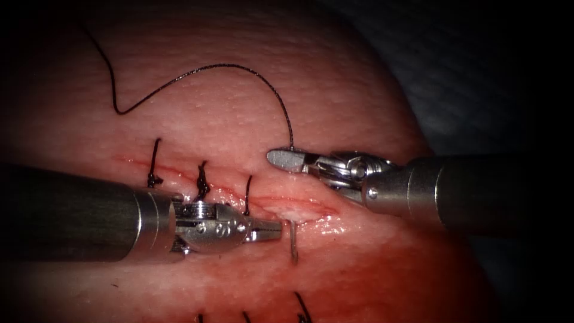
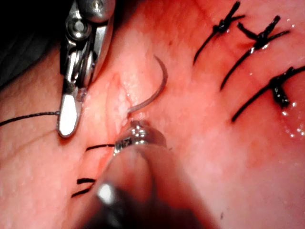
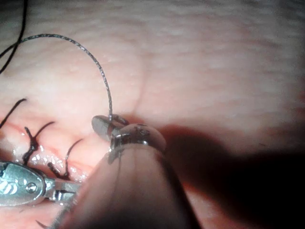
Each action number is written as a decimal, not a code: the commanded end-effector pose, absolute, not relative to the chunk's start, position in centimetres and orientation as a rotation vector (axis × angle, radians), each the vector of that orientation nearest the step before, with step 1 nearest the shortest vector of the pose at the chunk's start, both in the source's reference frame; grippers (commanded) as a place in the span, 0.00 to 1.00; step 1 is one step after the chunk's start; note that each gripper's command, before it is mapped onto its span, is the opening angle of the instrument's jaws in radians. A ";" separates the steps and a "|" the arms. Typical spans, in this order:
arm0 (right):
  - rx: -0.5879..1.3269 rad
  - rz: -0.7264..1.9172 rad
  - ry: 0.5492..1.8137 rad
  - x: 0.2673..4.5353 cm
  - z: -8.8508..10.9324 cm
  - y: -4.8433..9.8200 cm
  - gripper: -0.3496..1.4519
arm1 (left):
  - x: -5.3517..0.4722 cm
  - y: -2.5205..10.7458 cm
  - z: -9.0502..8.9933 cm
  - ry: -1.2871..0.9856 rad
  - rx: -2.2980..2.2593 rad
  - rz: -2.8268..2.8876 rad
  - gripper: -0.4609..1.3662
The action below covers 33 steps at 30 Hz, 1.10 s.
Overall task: Wound Closure
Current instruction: Place the left hand on the tissue with the right throws the needle through the top of the cut
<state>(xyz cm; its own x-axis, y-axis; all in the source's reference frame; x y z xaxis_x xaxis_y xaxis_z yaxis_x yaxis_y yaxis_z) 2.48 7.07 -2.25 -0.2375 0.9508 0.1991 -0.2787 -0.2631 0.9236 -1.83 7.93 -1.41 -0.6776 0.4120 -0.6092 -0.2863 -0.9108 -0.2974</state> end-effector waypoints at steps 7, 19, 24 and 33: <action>0.764 1.377 1.150 2.41 -2.2 7.2 0.70 | -1.84 8.0 -1.4 -0.247 -1.000 2.576 0.30; 0.645 1.252 1.235 2.02 -2.2 7.6 0.88 | -1.84 8.0 -1.4 -0.237 -1.010 2.593 0.28; 0.622 1.229 1.246 2.01 -2.2 7.6 0.89 | -1.84 8.0 -1.4 -0.234 -1.013 2.599 0.24; 0.587 1.191 1.257 1.99 -2.2 7.7 0.89 | -1.84 8.0 -1.4 -0.231 -1.015 2.597 0.24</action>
